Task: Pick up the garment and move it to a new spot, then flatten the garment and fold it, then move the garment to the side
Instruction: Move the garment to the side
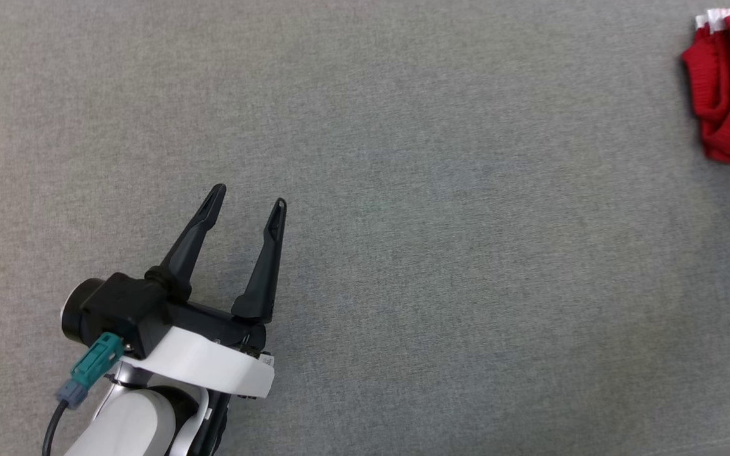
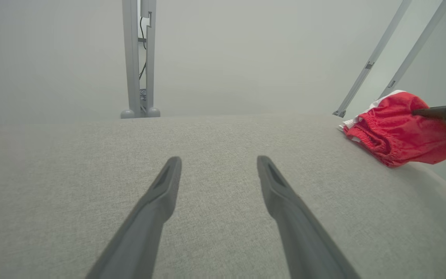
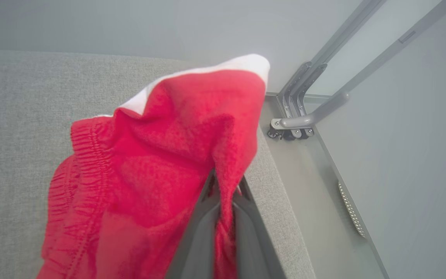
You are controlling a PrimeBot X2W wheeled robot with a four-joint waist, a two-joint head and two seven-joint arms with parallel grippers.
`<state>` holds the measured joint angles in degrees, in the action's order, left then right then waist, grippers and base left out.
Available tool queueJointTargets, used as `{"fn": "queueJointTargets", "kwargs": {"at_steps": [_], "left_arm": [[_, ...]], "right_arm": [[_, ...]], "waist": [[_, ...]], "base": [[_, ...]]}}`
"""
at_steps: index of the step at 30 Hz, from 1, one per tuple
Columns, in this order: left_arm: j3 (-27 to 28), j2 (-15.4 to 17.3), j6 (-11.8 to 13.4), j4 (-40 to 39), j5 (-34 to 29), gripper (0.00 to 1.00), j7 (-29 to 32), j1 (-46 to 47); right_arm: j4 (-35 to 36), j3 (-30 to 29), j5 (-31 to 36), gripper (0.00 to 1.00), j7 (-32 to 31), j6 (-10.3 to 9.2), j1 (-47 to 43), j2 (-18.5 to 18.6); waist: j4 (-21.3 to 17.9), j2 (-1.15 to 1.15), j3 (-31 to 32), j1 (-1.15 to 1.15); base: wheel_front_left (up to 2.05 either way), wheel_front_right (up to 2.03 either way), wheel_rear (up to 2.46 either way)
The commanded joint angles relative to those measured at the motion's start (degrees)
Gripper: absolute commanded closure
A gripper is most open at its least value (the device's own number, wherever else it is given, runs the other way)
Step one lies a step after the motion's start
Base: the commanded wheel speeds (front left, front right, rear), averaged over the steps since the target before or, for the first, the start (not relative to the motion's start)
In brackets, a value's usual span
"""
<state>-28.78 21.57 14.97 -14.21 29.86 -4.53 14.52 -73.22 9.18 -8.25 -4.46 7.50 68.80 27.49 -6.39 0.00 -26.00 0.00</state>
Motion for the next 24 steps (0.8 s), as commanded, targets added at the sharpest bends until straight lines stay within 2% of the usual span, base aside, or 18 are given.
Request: {"fn": "queueJointTargets", "kwargs": {"at_steps": [1, 4, 5, 6, 7, 8, 9, 18, 24], "left_arm": [[0.1, 0.4, 0.2, -0.3, -0.3, 0.00, 0.0, 0.9], [0.0, 0.6, 0.6, -0.9, -0.6, 0.00, 0.4, 0.9], [0.0, 0.6, 0.7, -1.1, -0.7, 0.00, 0.4, 0.9], [0.1, 0.7, 0.7, -1.2, -0.7, 0.00, 0.5, 0.9], [0.2, 0.8, 0.7, -1.3, -0.7, 0.00, 0.5, 1.0], [0.2, 0.8, 0.7, -1.4, -0.7, 0.00, 0.5, 1.0], [0.2, 0.9, 0.8, -1.4, -0.7, 0.00, 0.5, 1.0], [0.2, 0.9, 1.0, -1.0, -0.5, 0.00, 0.2, 1.2], [0.0, 0.9, 1.2, -1.1, -0.4, 0.00, 0.2, 1.2]], "right_arm": [[-0.2, -0.5, 0.5, 1.00, 0.2, -0.01, 0.3, -0.2], [-0.3, -0.3, 4.9, 1.00, 1.0, -0.01, 1.3, 0.6], [-0.3, -0.7, 6.0, 0.89, 1.1, -0.01, 1.5, 0.6], [-0.3, -1.3, 7.1, 0.64, 1.2, -0.01, 1.6, 0.3], [-0.3, -1.9, 7.9, 0.51, 1.4, -0.01, 1.5, -0.1], [-0.3, -2.5, 8.9, 0.15, 2.0, -0.01, 1.3, -0.4], [-0.1, -3.0, 10.0, 0.00, 2.4, -0.01, 1.1, -0.5], [2.3, -9.2, 18.7, 0.00, 1.9, -0.01, -0.6, -2.1], [6.6, -12.2, 25.6, 0.00, 0.7, -0.01, -1.8, -3.1]], "waist": [[0.5, 0.00, -0.6, 0.00], [1.1, 0.00, -1.5, 0.00], [1.3, 0.00, -1.7, 0.00], [1.4, 0.00, -1.9, 0.00], [1.5, 0.00, -2.0, 0.00], [1.5, 0.00, -2.1, 0.00], [1.6, 0.00, -2.3, 0.00], [1.5, 0.00, -2.4, 0.00], [1.1, 0.00, -2.1, 0.00]], "base": [[0.00, 0.00, 0.00], [0.00, 0.00, 0.00], [0.00, 0.00, 0.00], [0.00, 0.00, 0.00], [0.00, 0.00, 0.00], [0.00, 0.00, 0.00], [0.00, 0.00, 0.00], [0.00, 0.00, 0.00], [0.00, 0.00, 0.00]]}}
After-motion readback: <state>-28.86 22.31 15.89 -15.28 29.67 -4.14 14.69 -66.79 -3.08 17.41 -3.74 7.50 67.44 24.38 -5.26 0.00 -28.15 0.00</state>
